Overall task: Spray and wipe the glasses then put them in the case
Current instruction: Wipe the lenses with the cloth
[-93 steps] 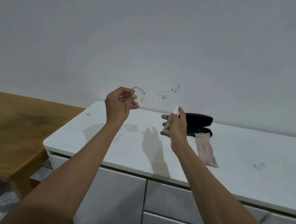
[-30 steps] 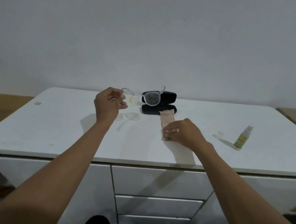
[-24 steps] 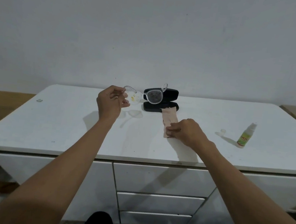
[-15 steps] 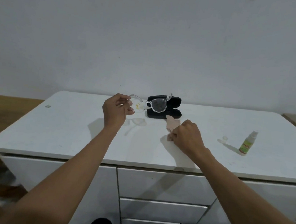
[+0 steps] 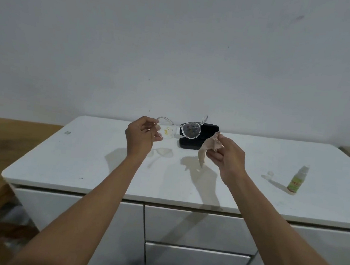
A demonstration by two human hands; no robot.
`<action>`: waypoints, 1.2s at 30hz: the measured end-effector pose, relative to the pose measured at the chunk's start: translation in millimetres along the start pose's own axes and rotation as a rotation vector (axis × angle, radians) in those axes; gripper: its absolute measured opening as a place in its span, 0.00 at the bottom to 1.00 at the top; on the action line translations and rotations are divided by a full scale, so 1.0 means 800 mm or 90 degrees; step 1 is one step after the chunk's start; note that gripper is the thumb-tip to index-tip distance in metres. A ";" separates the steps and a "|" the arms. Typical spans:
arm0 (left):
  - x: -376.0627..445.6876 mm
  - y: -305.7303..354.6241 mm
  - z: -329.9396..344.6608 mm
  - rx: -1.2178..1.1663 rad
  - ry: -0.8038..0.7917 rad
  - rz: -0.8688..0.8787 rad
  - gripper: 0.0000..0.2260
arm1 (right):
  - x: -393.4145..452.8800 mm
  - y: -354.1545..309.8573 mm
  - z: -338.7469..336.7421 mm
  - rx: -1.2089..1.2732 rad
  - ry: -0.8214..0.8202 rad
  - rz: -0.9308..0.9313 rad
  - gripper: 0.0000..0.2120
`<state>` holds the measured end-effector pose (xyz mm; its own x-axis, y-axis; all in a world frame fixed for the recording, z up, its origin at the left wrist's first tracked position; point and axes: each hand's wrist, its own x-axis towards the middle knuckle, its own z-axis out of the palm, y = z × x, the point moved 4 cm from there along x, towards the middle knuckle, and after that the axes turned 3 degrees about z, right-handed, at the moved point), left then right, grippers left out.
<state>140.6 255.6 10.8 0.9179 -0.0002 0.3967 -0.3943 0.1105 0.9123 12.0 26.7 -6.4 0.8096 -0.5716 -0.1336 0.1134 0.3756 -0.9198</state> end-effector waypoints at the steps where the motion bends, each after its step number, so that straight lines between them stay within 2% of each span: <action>1: -0.001 0.003 0.000 0.001 0.000 0.004 0.05 | -0.002 -0.001 0.006 0.022 -0.006 -0.010 0.06; 6: -0.001 0.012 -0.002 0.010 -0.001 0.018 0.10 | -0.017 -0.007 0.032 -0.038 0.029 -0.116 0.08; 12: -0.006 0.028 0.000 0.032 -0.019 0.057 0.13 | -0.028 -0.009 0.056 -0.091 0.019 -0.220 0.09; 15: -0.010 0.036 -0.001 0.048 -0.014 0.083 0.12 | -0.026 -0.007 0.060 -0.138 0.062 -0.239 0.09; 23: -0.011 0.052 0.000 0.072 -0.001 0.122 0.08 | -0.023 -0.015 0.086 -0.092 0.126 -0.258 0.12; 28: -0.014 0.063 0.001 0.052 0.007 0.117 0.07 | -0.022 -0.022 0.103 -0.022 0.137 -0.281 0.10; 36: -0.018 0.072 0.003 0.050 0.040 0.114 0.07 | -0.018 -0.033 0.123 -0.013 0.161 -0.285 0.09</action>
<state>104.8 259.5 57.9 0.8325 0.0748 0.5489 -0.5519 0.0257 0.8335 54.1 96.5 56.0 0.5199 -0.8323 0.1921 0.4032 0.0408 -0.9142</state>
